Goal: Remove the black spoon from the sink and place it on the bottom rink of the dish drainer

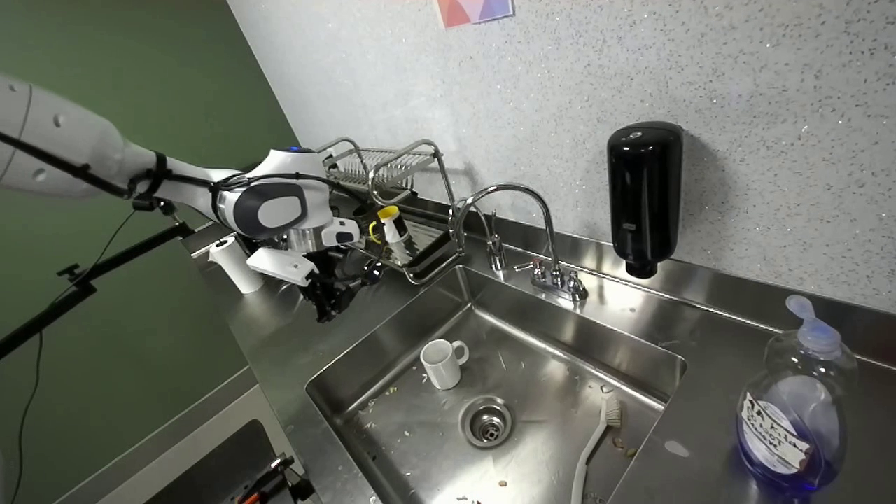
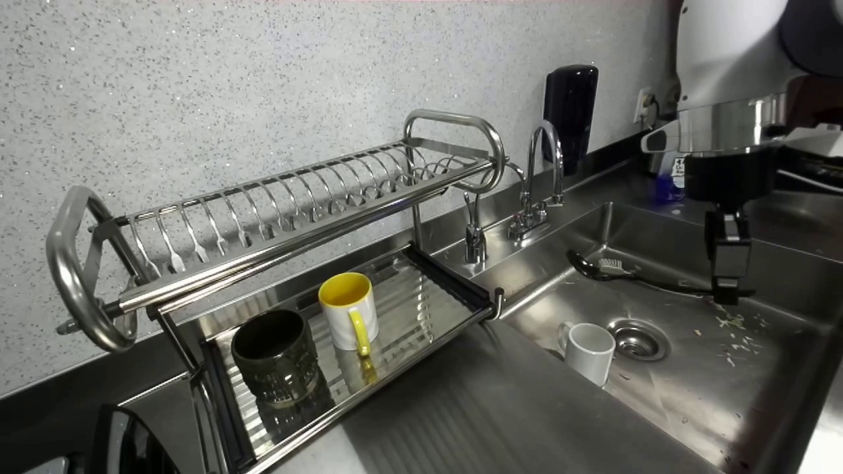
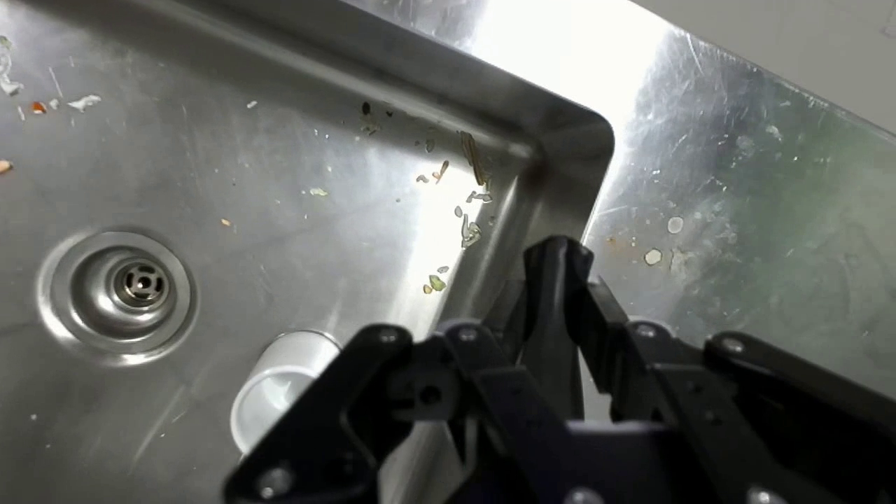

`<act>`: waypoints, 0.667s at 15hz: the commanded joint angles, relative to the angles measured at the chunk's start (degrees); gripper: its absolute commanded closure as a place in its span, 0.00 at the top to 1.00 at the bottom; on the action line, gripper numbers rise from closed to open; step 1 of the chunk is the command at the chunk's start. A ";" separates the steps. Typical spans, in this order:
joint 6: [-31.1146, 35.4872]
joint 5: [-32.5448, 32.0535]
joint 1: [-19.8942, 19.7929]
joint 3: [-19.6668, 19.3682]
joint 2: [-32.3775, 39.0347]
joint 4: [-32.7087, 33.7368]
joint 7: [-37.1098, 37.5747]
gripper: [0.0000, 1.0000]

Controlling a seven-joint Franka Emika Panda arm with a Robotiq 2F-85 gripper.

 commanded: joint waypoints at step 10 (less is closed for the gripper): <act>-11.66 -2.40 1.63 0.51 8.91 13.80 5.54 0.06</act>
